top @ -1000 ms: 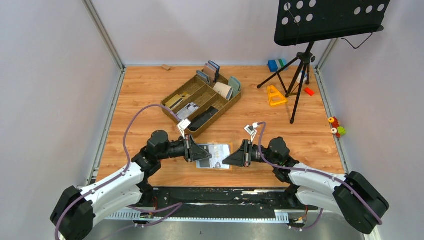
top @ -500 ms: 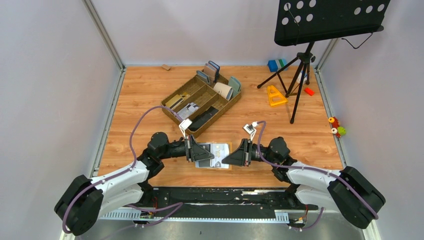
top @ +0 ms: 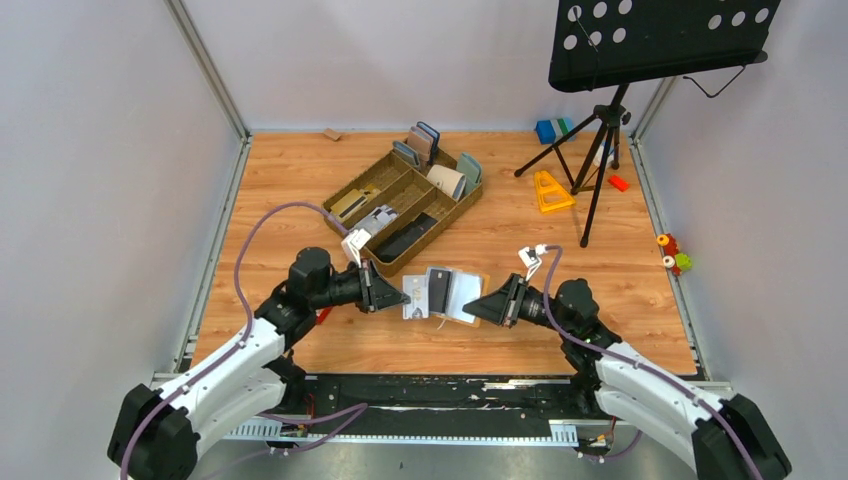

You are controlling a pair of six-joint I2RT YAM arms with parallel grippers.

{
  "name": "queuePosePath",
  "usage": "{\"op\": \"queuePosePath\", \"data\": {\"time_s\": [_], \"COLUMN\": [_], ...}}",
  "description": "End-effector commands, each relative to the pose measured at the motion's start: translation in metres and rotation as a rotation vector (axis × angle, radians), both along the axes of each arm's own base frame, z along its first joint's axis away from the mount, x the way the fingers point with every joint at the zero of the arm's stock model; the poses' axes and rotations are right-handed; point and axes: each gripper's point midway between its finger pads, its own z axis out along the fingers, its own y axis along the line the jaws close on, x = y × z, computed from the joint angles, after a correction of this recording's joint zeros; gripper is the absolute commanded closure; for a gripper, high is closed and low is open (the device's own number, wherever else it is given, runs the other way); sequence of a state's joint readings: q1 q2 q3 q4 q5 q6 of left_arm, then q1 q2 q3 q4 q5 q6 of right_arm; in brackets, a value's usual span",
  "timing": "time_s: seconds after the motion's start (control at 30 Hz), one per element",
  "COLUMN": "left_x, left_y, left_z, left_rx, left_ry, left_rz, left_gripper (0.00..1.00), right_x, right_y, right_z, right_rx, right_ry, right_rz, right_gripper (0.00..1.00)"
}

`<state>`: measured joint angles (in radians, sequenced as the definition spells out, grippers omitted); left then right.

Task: Take the credit cards out of the card holder
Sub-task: Remove the credit card from the card holder, then place the credit card in the storage box.

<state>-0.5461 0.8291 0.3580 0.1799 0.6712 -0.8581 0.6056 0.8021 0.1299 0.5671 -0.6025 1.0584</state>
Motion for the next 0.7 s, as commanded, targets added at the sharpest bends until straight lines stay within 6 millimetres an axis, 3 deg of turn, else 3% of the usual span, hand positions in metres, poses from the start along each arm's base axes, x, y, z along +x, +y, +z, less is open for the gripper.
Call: {"op": "queuePosePath", "data": {"time_s": [0.0,0.07,0.1,0.13,0.3,0.4,0.67], "left_x": [0.020,0.038,0.053,0.061,0.118,0.148,0.210], "left_y": [0.034,0.051,0.061,0.075,0.106,0.117,0.120], "left_z": [-0.026,-0.024,-0.013,-0.019,0.030,0.045,0.031], "left_rx": [0.316,0.454,0.529,0.621,0.983,1.181,1.662], "left_ry": [-0.021,-0.041,-0.083,-0.076,-0.293,-0.402,-0.576], "left_rz": [0.102,0.185,0.235,0.279,0.484,0.522,0.362], "left_gripper": [1.00,1.00,1.00,1.00,1.00,1.00,1.00], "right_x": [0.018,0.021,0.021,0.021,0.020,0.019,0.012], "right_y": [-0.018,-0.023,-0.024,-0.025,-0.025,-0.026,-0.030], "right_z": [-0.026,-0.030,-0.031,-0.031,-0.027,-0.023,-0.016], "right_rx": [-0.157,-0.203,-0.220,-0.229,-0.253,-0.269,-0.274], "right_ry": [-0.018,-0.015,-0.021,-0.024,-0.035,-0.045,-0.055], "right_rz": [-0.143,-0.166,-0.167,-0.167,-0.151,-0.143,-0.135], "right_gripper": [1.00,1.00,1.00,1.00,1.00,1.00,1.00]}}
